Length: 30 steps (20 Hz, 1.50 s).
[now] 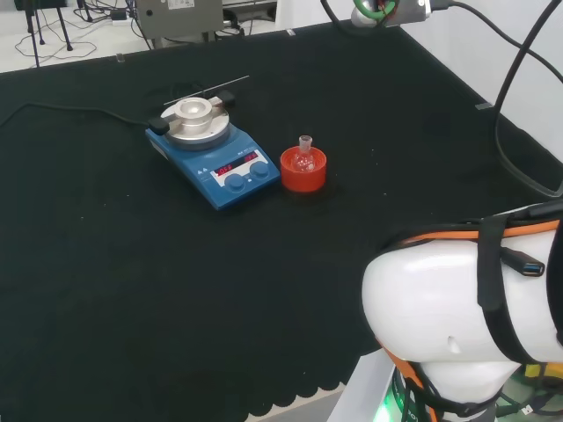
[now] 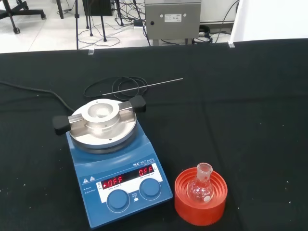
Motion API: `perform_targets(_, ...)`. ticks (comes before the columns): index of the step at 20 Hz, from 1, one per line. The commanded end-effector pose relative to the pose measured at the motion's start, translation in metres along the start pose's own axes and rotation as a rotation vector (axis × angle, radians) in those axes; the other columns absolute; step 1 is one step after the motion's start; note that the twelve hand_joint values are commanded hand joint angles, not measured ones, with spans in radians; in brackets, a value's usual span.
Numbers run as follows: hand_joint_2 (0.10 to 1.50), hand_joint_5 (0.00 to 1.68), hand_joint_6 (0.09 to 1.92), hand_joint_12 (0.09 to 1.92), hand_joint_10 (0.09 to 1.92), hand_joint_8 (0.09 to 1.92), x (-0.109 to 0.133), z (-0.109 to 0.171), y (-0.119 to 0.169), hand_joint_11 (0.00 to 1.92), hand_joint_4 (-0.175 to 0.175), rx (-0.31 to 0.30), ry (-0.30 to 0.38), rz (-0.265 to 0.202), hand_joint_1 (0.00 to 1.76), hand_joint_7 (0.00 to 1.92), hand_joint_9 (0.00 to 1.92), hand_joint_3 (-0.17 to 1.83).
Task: Pick up the round-bottom flask.
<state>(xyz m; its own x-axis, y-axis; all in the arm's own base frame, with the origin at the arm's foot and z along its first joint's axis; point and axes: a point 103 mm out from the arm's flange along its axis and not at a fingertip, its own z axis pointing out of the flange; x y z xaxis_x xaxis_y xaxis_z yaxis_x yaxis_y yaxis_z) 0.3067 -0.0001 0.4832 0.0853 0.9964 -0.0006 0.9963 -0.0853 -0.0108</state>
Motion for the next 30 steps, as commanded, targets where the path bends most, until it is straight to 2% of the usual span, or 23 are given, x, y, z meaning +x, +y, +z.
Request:
perform_targets(1, 1.21, 0.12, 0.31, 0.64, 0.62, 0.48, -0.001, 0.000, 0.000, 0.00, -0.002, -0.008, -0.008, 0.002, 0.05, 0.02, 0.04, 0.51)
perform_targets(3, 1.30, 0.17, 0.18, 0.62, 0.61, 0.45, -0.004, 0.001, 0.002, 0.00, -0.002, -0.003, -0.004, 0.005, 0.01, 0.02, 0.04, 0.34)
perform_targets(5, 1.34, 0.20, 0.12, 0.61, 0.60, 0.43, -0.003, 0.002, 0.003, 0.00, -0.002, -0.004, -0.010, 0.005, 0.00, 0.03, 0.04, 0.27)
perform_targets(13, 1.35, 0.21, 0.10, 0.60, 0.60, 0.43, -0.007, 0.007, 0.011, 0.00, -0.002, 0.018, -0.007, 0.011, 0.00, 0.03, 0.04, 0.24)
perform_targets(20, 1.35, 0.21, 0.09, 0.60, 0.60, 0.43, -0.027, 0.030, 0.029, 0.00, -0.003, 0.037, 0.004, 0.052, 0.01, 0.04, 0.05, 0.23)
perform_targets(23, 1.34, 0.23, 0.09, 0.61, 0.61, 0.43, -0.037, 0.043, 0.034, 0.00, -0.005, 0.042, 0.013, 0.079, 0.07, 0.05, 0.06, 0.20)
perform_targets(30, 1.27, 0.27, 0.09, 0.73, 0.64, 0.46, -0.073, 0.085, 0.058, 0.00, -0.019, 0.043, 0.085, 0.141, 0.27, 0.10, 0.12, 0.14)
